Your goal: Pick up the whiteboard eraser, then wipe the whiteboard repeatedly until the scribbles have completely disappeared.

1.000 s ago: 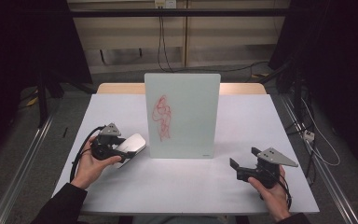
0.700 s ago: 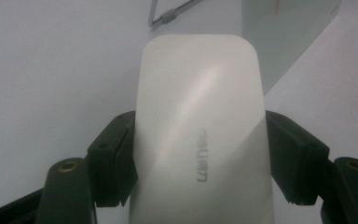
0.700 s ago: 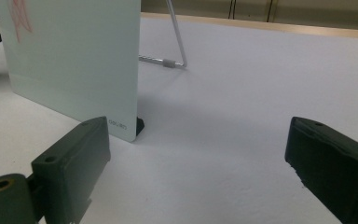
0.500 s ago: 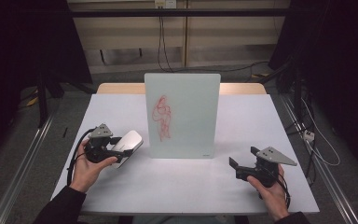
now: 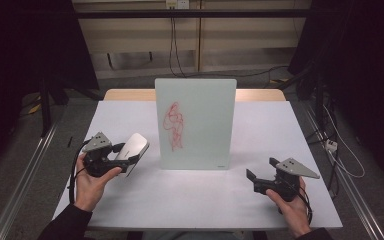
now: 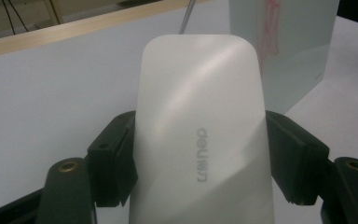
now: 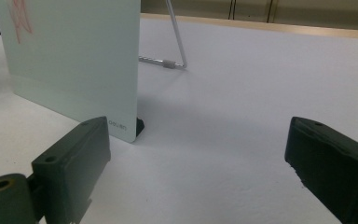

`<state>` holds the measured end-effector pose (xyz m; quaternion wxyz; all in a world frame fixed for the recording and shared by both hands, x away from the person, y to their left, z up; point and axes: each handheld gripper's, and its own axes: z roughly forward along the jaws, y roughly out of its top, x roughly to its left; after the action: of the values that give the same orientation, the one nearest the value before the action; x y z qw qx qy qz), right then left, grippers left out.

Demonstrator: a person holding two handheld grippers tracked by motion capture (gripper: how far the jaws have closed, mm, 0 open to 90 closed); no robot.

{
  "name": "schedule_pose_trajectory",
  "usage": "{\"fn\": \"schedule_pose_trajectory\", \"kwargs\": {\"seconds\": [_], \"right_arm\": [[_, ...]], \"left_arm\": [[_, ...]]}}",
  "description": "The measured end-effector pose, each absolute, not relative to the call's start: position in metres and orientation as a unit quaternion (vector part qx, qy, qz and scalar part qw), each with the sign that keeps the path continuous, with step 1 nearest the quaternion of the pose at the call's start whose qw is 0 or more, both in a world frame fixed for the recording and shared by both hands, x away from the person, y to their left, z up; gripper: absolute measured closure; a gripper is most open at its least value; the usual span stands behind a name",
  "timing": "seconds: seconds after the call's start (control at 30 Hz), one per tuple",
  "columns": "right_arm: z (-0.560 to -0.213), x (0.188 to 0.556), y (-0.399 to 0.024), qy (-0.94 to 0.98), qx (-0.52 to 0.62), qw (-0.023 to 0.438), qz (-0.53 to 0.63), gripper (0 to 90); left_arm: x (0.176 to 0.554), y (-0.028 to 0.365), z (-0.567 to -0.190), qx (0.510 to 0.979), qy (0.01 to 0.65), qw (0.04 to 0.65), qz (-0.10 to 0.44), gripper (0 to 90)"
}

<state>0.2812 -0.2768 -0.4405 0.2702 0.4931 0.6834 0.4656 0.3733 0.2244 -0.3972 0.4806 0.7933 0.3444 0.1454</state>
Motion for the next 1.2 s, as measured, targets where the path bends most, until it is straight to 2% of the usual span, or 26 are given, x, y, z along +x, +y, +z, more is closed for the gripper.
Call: {"fn": "schedule_pose_trajectory", "kwargs": {"seconds": [0.7, 1.2], "right_arm": [[-0.441, 0.284, -0.275, 0.683, 0.495, 0.268, 0.466, 6.7], [-0.441, 0.282, -0.277, 0.684, 0.491, 0.267, 0.468, 6.7]], "left_arm": [[0.357, 0.221, -0.394, 0.775, 0.336, 0.513, 0.15, 31.2], [0.343, 0.206, -0.381, 0.784, 0.292, 0.521, 0.171, 31.2]]}}
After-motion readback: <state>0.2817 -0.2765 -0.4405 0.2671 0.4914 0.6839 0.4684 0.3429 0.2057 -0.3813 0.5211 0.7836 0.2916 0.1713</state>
